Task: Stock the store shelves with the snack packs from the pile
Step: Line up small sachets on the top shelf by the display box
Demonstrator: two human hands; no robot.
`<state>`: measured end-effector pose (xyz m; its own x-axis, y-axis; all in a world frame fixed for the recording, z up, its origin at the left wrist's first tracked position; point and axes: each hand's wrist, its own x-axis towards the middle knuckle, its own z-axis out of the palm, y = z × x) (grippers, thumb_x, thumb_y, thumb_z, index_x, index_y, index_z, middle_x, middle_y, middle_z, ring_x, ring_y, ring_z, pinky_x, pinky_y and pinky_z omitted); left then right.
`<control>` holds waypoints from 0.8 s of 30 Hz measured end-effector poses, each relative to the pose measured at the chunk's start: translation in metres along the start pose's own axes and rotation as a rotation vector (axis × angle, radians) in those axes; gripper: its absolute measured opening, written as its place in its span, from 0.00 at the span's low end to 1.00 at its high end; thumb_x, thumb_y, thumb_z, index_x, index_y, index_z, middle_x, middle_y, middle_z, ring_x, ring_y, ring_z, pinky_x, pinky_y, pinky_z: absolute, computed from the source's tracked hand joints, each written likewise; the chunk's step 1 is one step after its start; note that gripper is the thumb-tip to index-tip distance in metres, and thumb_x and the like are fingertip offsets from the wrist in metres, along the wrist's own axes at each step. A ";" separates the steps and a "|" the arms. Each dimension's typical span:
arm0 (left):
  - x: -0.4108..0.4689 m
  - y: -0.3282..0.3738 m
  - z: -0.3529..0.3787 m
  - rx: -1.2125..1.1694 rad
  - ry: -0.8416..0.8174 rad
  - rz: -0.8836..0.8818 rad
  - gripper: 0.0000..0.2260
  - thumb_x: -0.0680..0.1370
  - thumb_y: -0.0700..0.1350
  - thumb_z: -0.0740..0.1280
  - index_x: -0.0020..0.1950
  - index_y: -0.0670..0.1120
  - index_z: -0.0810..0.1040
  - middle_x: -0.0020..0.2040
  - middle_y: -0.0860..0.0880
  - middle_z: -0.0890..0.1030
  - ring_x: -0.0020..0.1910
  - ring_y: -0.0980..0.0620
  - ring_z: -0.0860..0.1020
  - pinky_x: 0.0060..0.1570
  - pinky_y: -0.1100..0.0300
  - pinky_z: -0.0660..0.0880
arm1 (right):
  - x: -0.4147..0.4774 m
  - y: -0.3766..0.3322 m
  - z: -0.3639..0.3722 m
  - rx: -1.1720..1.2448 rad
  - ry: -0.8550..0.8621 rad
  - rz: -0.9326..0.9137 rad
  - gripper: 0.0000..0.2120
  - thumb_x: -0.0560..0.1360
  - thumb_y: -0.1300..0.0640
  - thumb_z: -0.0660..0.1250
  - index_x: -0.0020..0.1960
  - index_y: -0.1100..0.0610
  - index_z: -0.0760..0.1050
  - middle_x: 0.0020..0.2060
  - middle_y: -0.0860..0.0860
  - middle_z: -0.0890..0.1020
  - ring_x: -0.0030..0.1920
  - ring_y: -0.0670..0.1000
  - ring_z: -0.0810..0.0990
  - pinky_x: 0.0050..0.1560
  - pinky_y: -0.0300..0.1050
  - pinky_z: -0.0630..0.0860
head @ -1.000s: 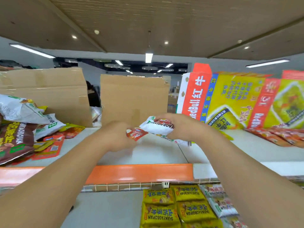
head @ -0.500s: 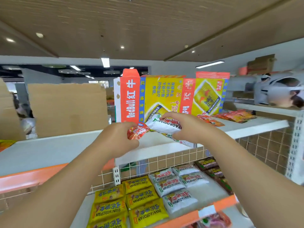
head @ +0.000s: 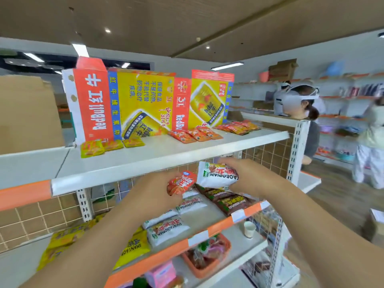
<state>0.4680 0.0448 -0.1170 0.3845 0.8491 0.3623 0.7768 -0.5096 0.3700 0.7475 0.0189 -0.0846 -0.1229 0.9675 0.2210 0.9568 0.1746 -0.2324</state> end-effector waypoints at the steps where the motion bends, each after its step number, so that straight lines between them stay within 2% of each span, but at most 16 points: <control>1: 0.001 -0.003 0.011 0.001 -0.022 -0.003 0.25 0.71 0.56 0.71 0.68 0.61 0.75 0.45 0.56 0.81 0.40 0.57 0.79 0.44 0.58 0.77 | 0.001 0.008 0.010 -0.015 -0.019 -0.005 0.38 0.71 0.61 0.70 0.77 0.40 0.63 0.65 0.44 0.77 0.57 0.50 0.77 0.45 0.39 0.71; 3: 0.000 -0.010 0.031 0.001 -0.071 -0.022 0.26 0.69 0.57 0.69 0.67 0.62 0.74 0.47 0.57 0.82 0.43 0.56 0.80 0.46 0.57 0.78 | 0.006 0.021 0.033 -0.030 -0.055 -0.032 0.36 0.71 0.60 0.70 0.74 0.40 0.66 0.66 0.45 0.77 0.60 0.50 0.78 0.48 0.42 0.72; 5: 0.001 -0.021 0.050 -0.001 -0.105 -0.056 0.25 0.70 0.56 0.71 0.67 0.62 0.75 0.47 0.58 0.82 0.43 0.57 0.80 0.43 0.59 0.77 | 0.012 0.032 0.058 -0.017 -0.093 -0.045 0.32 0.70 0.60 0.71 0.70 0.40 0.70 0.61 0.44 0.80 0.59 0.50 0.79 0.49 0.45 0.75; 7: 0.001 -0.032 0.070 0.022 -0.112 -0.081 0.26 0.70 0.56 0.71 0.69 0.62 0.75 0.53 0.58 0.83 0.48 0.57 0.80 0.47 0.60 0.77 | 0.018 0.042 0.082 -0.018 -0.127 -0.028 0.33 0.71 0.60 0.72 0.72 0.41 0.68 0.62 0.44 0.79 0.59 0.50 0.79 0.51 0.47 0.76; 10: 0.003 -0.051 0.097 0.051 -0.109 -0.095 0.29 0.69 0.58 0.69 0.71 0.62 0.73 0.58 0.57 0.83 0.52 0.55 0.80 0.51 0.59 0.77 | 0.031 0.052 0.114 -0.036 -0.150 -0.043 0.34 0.72 0.62 0.71 0.74 0.43 0.68 0.64 0.45 0.79 0.59 0.50 0.78 0.47 0.43 0.71; 13: 0.006 -0.069 0.117 0.056 -0.106 -0.127 0.27 0.71 0.57 0.70 0.70 0.61 0.73 0.58 0.57 0.82 0.52 0.54 0.80 0.47 0.59 0.76 | 0.049 0.061 0.145 -0.041 -0.193 -0.050 0.33 0.71 0.64 0.69 0.72 0.40 0.68 0.59 0.45 0.81 0.55 0.51 0.79 0.45 0.47 0.75; 17: 0.008 -0.095 0.140 0.037 -0.148 -0.214 0.24 0.72 0.58 0.70 0.69 0.63 0.73 0.54 0.57 0.82 0.49 0.54 0.79 0.41 0.61 0.71 | 0.079 0.072 0.182 -0.080 -0.242 -0.065 0.31 0.70 0.64 0.67 0.69 0.42 0.70 0.56 0.47 0.80 0.55 0.53 0.79 0.44 0.47 0.72; 20: 0.009 -0.114 0.154 -0.010 -0.203 -0.266 0.24 0.72 0.59 0.68 0.68 0.63 0.73 0.49 0.59 0.80 0.45 0.57 0.78 0.44 0.59 0.76 | 0.099 0.075 0.208 -0.102 -0.275 -0.086 0.30 0.71 0.64 0.66 0.69 0.43 0.71 0.57 0.49 0.81 0.56 0.55 0.79 0.49 0.49 0.76; 24: 0.014 -0.126 0.169 -0.002 -0.225 -0.317 0.27 0.72 0.61 0.68 0.71 0.63 0.71 0.56 0.59 0.80 0.50 0.57 0.78 0.48 0.60 0.76 | 0.123 0.079 0.239 -0.123 -0.311 -0.128 0.28 0.73 0.62 0.67 0.71 0.44 0.70 0.59 0.49 0.81 0.57 0.54 0.79 0.52 0.48 0.76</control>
<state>0.4594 0.1446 -0.3029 0.2253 0.9738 0.0326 0.8737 -0.2167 0.4355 0.7449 0.1957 -0.3019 -0.3001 0.9519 -0.0622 0.9506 0.2930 -0.1020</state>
